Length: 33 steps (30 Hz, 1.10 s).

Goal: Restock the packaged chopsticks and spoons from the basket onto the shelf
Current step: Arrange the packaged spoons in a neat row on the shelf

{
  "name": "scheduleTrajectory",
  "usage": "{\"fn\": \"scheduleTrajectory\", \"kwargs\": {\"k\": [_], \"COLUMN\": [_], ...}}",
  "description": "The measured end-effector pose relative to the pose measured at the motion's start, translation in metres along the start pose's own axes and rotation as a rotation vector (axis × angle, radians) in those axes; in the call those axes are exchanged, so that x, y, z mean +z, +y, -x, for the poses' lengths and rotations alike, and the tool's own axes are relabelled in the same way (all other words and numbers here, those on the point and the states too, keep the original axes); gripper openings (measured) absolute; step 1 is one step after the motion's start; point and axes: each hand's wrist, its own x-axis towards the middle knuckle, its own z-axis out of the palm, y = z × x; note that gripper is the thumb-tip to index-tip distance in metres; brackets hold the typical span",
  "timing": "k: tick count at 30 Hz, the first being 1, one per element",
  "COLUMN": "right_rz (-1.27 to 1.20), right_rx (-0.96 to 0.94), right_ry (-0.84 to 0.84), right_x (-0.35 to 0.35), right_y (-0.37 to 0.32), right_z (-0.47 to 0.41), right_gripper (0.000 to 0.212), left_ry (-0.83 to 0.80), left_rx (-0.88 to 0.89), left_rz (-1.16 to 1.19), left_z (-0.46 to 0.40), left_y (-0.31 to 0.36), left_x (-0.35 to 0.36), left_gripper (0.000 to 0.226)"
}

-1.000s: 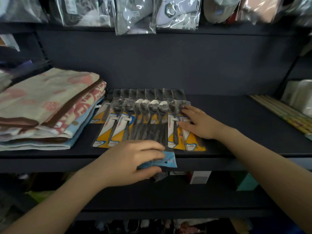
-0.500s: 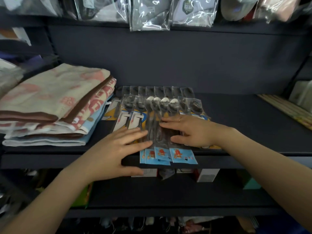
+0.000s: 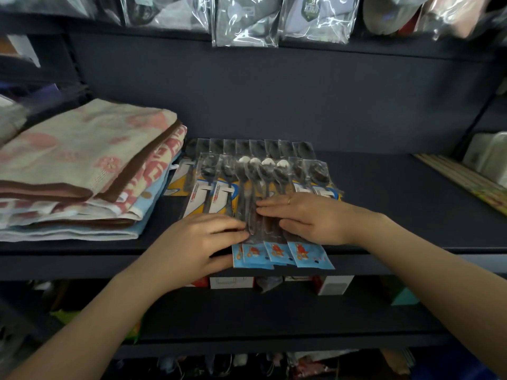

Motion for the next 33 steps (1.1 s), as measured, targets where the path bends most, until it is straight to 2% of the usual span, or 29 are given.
{"fn": "scheduleTrajectory", "kwargs": {"k": [2, 4, 8, 13, 20, 24, 28, 31, 33], "right_rz": [-0.023, -0.052, 0.07, 0.084, 0.081, 0.126, 0.081, 0.016, -0.015], "right_rx": [0.006, -0.012, -0.083, -0.084, -0.091, -0.118, -0.088, 0.092, 0.183], "right_ry": [0.017, 0.027, -0.033, -0.033, 0.08, 0.035, 0.101, 0.186, 0.115], "right_x": [-0.001, -0.003, -0.001, -0.001, -0.001, 0.003, 0.007, 0.004, 0.005], "right_y": [-0.001, -0.005, -0.009, -0.005, -0.011, -0.012, -0.001, 0.018, 0.029], "right_z": [-0.002, -0.006, -0.012, -0.012, -0.019, -0.025, -0.017, -0.007, -0.001], "right_gripper": [0.048, 0.05, 0.05, 0.047, 0.046, 0.058, 0.058, 0.067, 0.064], "left_ry": [-0.018, -0.037, -0.08, -0.124, -0.078, -0.065, 0.051, 0.162, 0.174], "left_rx": [0.01, -0.055, -0.181, -0.176, -0.163, -0.154, -0.091, 0.08, 0.161], "left_rz": [-0.026, -0.054, -0.096, -0.116, -0.057, -0.077, -0.074, -0.06, -0.096], "left_z": [0.001, 0.005, 0.016, 0.019, 0.022, 0.022, 0.016, 0.0, -0.007], "left_y": [-0.002, -0.004, -0.012, -0.017, -0.017, -0.017, -0.005, 0.011, 0.017], "left_x": [0.001, 0.0, -0.002, -0.005, 0.002, 0.001, -0.004, -0.008, -0.006], "left_gripper": [0.045, 0.055, 0.069, 0.072, 0.064, 0.067, 0.067, 0.05, 0.029]}}
